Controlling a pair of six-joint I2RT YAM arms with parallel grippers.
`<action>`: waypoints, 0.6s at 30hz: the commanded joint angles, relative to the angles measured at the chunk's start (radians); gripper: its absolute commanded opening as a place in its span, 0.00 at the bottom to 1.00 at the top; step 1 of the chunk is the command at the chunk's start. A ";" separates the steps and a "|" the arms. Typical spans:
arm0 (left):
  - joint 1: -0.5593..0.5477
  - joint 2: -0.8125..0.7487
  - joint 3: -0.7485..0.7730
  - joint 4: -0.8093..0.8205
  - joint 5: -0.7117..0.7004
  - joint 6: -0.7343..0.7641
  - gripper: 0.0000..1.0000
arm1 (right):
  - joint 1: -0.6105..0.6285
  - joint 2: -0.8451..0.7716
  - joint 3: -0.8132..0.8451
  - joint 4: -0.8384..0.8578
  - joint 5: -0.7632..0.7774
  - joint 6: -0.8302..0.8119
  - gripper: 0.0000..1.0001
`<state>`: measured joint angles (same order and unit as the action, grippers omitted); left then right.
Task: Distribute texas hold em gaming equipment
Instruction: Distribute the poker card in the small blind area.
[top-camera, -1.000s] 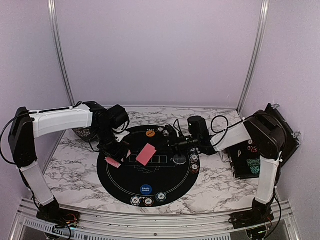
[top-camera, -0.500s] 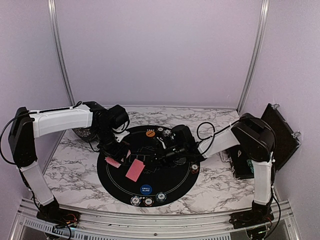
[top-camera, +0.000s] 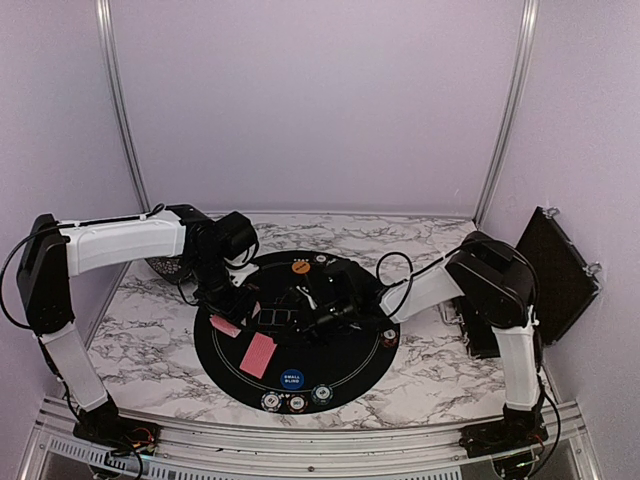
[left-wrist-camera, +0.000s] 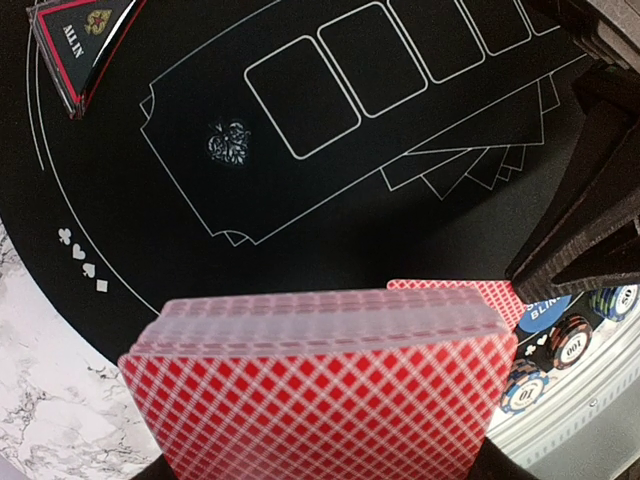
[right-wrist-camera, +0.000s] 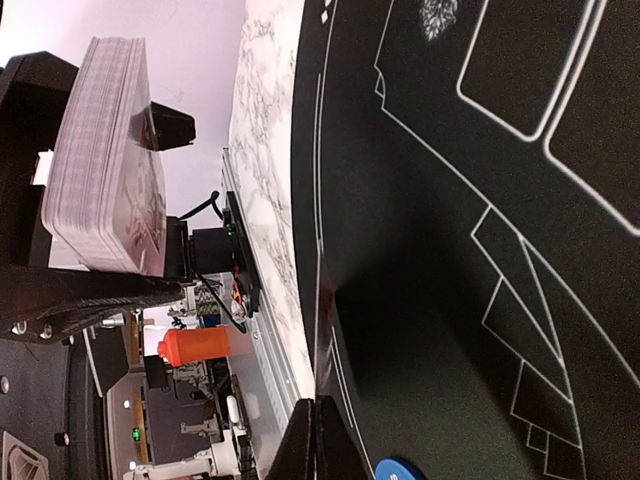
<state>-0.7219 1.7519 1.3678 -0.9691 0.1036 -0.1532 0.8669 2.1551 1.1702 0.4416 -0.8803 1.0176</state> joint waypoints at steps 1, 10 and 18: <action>-0.004 -0.027 -0.016 -0.019 -0.002 0.006 0.57 | 0.024 0.021 0.039 -0.024 0.003 -0.026 0.00; -0.004 -0.022 -0.016 -0.010 0.003 0.011 0.57 | 0.034 0.004 0.072 -0.161 0.051 -0.116 0.00; -0.004 -0.024 -0.016 -0.009 0.004 0.014 0.57 | 0.037 -0.020 0.112 -0.309 0.117 -0.213 0.14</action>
<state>-0.7219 1.7519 1.3540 -0.9688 0.1040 -0.1490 0.8928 2.1597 1.2293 0.2359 -0.8124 0.8825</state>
